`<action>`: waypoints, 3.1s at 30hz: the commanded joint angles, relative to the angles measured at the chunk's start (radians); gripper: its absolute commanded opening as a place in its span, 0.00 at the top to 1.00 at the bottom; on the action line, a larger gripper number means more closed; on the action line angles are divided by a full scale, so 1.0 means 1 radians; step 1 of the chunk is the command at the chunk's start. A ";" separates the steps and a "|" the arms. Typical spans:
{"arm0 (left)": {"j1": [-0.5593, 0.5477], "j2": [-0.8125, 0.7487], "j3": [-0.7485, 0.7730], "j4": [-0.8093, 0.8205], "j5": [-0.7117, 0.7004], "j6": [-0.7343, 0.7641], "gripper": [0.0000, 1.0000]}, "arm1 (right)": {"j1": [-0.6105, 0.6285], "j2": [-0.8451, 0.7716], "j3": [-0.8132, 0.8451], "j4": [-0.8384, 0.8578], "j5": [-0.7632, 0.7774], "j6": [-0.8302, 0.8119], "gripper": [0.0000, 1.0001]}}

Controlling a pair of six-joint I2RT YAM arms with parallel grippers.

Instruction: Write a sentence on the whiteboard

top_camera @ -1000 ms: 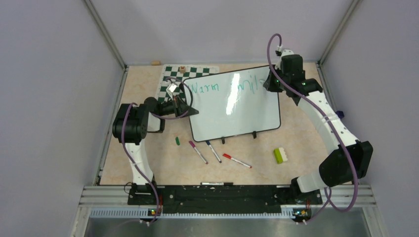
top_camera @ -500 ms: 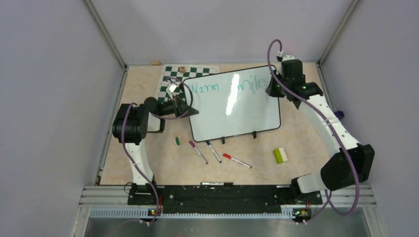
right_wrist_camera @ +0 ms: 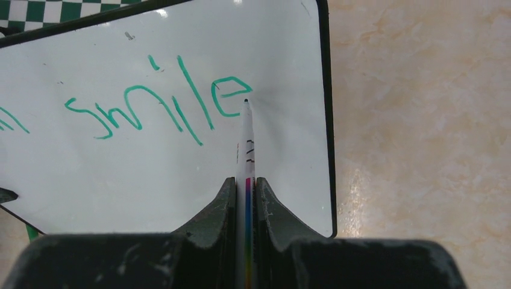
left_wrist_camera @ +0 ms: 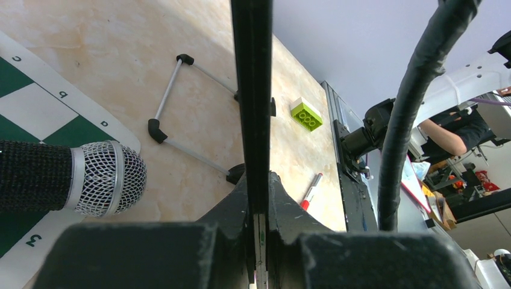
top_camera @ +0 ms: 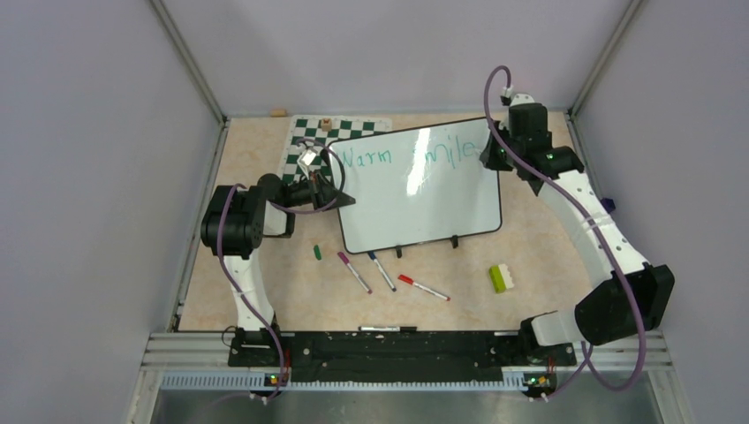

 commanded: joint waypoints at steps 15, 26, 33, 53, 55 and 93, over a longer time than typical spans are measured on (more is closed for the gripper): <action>0.023 -0.009 0.017 0.101 -0.039 0.029 1.00 | -0.042 0.001 0.049 0.100 0.050 0.009 1.00; 0.023 -0.009 0.018 0.101 -0.039 0.028 1.00 | -0.042 0.010 0.021 0.119 -0.016 0.002 1.00; 0.022 -0.010 0.018 0.101 -0.039 0.028 1.00 | -0.041 0.000 0.000 0.115 -0.113 -0.023 1.00; 0.021 -0.007 0.017 0.101 -0.039 0.029 1.00 | -0.041 -0.068 -0.092 0.048 0.046 -0.019 1.00; 0.021 -0.008 0.017 0.101 -0.039 0.029 1.00 | -0.042 -0.069 -0.094 0.046 -0.002 -0.025 1.00; 0.021 -0.012 0.012 0.101 -0.040 0.032 1.00 | -0.042 -0.046 0.005 0.121 0.032 0.008 1.00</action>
